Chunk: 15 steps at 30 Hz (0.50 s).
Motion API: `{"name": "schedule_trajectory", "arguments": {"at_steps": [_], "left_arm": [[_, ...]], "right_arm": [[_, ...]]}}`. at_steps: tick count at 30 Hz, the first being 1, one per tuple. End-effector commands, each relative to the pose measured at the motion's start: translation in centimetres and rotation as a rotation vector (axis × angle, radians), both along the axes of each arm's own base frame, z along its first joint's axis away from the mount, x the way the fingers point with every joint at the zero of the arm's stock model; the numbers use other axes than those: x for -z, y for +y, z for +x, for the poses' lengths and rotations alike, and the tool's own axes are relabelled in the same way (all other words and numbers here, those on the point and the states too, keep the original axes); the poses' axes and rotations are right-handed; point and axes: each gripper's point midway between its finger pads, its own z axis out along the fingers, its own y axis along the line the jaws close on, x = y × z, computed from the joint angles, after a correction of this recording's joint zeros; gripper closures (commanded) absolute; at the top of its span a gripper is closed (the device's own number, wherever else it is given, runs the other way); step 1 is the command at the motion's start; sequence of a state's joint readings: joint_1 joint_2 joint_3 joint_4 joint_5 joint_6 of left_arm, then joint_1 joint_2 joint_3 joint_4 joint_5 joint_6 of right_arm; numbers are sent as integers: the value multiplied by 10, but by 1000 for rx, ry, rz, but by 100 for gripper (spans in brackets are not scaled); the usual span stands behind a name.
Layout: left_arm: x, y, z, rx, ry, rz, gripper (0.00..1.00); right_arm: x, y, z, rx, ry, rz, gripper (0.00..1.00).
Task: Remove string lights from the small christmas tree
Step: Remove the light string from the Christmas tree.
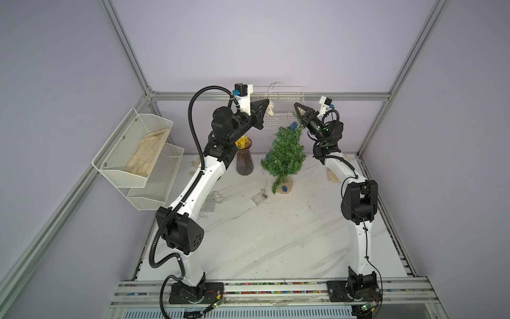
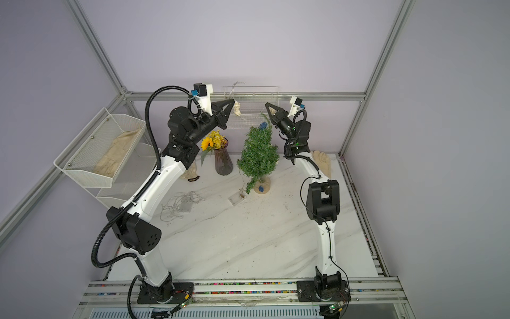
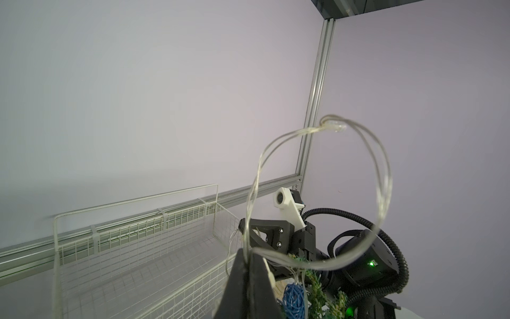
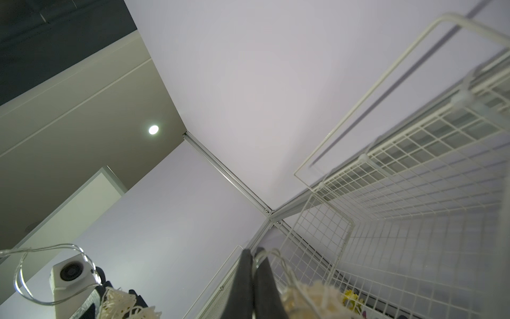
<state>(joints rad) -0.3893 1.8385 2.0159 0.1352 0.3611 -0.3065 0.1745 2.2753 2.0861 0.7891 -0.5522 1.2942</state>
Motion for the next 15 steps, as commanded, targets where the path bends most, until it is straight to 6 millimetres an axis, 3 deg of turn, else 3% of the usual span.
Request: {"name": "schedule_trajectory", "arguments": {"at_steps": [1,5,8,11,15], "left_arm": [[-10,-6,-18,75,-24,-41,100],[-3,-9,-17,91,-3,-50,100],[2,-8,-16,89,7,-52,100],[7,-7,-15,80,14,-48,100],[16,-2,-14,46,23,-48,100]], "right_arm": [[-23,-1,-19,-12,-53,-12,92],[-26,-3,-27,-19,-43,-28,63],[-28,-13,-32,-7,-30,-33,50],[-26,-23,-37,1,-12,-41,40],[-24,-28,-44,-7,-1,-63,36]]}}
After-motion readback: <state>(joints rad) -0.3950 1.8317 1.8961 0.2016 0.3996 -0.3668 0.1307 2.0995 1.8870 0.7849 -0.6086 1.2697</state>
